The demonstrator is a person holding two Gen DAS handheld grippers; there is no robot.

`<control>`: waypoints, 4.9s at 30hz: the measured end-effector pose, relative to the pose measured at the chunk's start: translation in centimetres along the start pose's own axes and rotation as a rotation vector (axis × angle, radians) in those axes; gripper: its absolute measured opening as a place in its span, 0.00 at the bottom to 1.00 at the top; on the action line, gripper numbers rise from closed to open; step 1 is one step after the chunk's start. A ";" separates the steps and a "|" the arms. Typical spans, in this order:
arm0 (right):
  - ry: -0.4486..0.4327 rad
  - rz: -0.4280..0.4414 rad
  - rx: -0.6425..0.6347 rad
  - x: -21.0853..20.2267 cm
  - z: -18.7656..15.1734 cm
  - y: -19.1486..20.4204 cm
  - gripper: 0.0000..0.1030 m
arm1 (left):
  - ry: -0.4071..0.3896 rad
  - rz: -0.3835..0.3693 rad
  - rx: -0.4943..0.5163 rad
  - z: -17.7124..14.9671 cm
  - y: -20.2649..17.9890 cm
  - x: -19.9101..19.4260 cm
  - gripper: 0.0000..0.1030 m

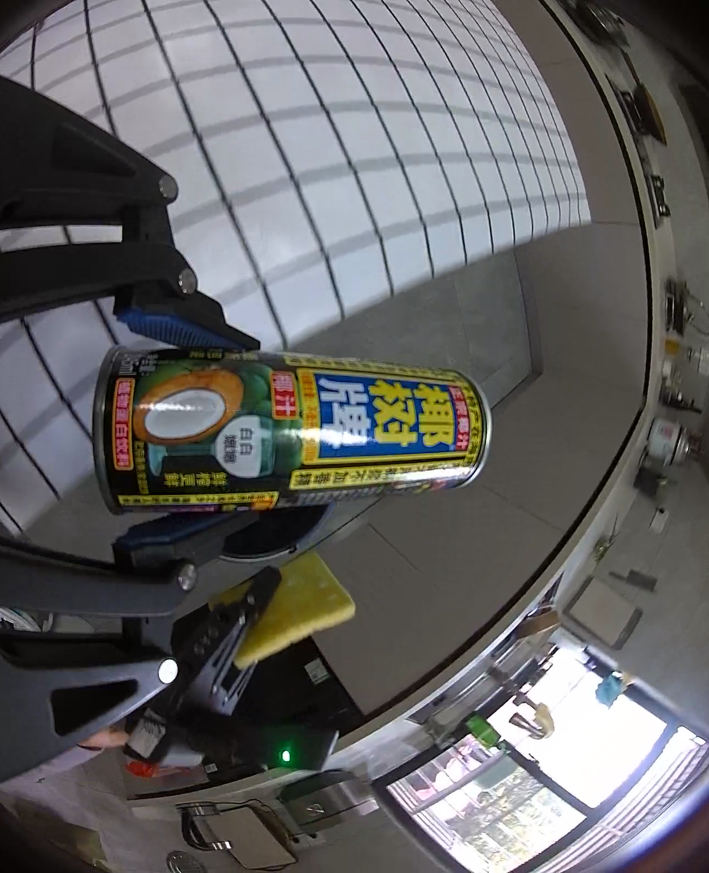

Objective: Collect trash

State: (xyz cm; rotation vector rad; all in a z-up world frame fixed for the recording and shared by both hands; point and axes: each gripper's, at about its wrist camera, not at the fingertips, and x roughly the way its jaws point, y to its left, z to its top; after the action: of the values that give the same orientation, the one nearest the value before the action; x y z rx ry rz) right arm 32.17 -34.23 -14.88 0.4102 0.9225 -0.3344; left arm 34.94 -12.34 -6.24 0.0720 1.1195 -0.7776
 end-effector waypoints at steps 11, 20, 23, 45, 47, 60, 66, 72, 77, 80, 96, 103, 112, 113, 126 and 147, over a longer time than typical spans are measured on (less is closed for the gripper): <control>0.199 0.078 -0.176 7.6 0.6 -8.9 0.40 | 0.088 0.170 -0.205 -1.8 -7.3 13.4 0.53; 0.144 0.094 -0.278 5.8 1.6 -10.7 0.62 | 0.091 0.287 -0.288 -1.7 -7.2 15.7 0.61; 0.111 0.097 -0.300 3.6 1.5 -10.1 0.62 | 0.012 0.327 -0.261 -1.3 -8.6 12.4 0.72; -0.235 0.120 -0.341 -24.0 -15.6 -2.4 0.86 | -0.405 0.494 -0.152 -20.6 -13.1 -12.6 0.88; -0.254 0.106 -0.361 -26.2 -17.5 -1.6 0.87 | -0.410 0.496 -0.175 -22.0 -13.2 -13.6 0.88; -0.342 0.116 -0.342 -32.5 -21.3 -3.7 0.92 | -0.436 0.564 -0.243 -26.1 -17.0 -14.7 0.88; -0.331 0.121 -0.307 -33.1 -20.7 -6.5 0.92 | -0.449 0.580 -0.245 -26.4 -19.6 -14.2 0.88; -0.329 0.142 -0.295 -33.6 -20.4 -8.2 0.92 | -0.456 0.592 -0.261 -26.7 -21.0 -14.0 0.89; -0.331 0.144 -0.298 -33.8 -20.4 -8.8 0.92 | -0.462 0.615 -0.260 -26.9 -21.8 -14.2 0.90; -0.331 0.147 -0.299 -33.9 -20.5 -9.0 0.92 | -0.465 0.621 -0.267 -27.1 -22.0 -14.5 0.90; -0.339 0.151 -0.311 -34.3 -20.7 -8.9 0.92 | -0.466 0.633 -0.272 -27.0 -22.4 -15.2 0.90; -0.341 0.147 -0.309 -34.4 -20.7 -8.6 0.92 | -0.463 0.630 -0.276 -26.9 -22.3 -15.3 0.90; -0.338 0.145 -0.312 -34.4 -20.9 -8.4 0.92 | -0.459 0.629 -0.275 -26.8 -22.2 -15.3 0.90; -0.337 0.146 -0.311 -34.4 -20.9 -8.3 0.92 | -0.459 0.629 -0.275 -26.7 -22.2 -15.3 0.90; -0.334 0.145 -0.310 -34.3 -20.8 -7.9 0.92 | -0.451 0.620 -0.270 -26.6 -21.8 -15.2 0.90; -0.326 0.120 -0.302 -33.7 -20.7 -7.2 0.92 | -0.441 0.552 -0.236 -25.9 -20.5 -14.5 0.90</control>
State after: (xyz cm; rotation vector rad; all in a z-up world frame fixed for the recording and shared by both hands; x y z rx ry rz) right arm -4.41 -27.13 0.28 0.1260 0.6124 -0.1417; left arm -0.38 -8.93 0.36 0.0074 0.7099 -0.1494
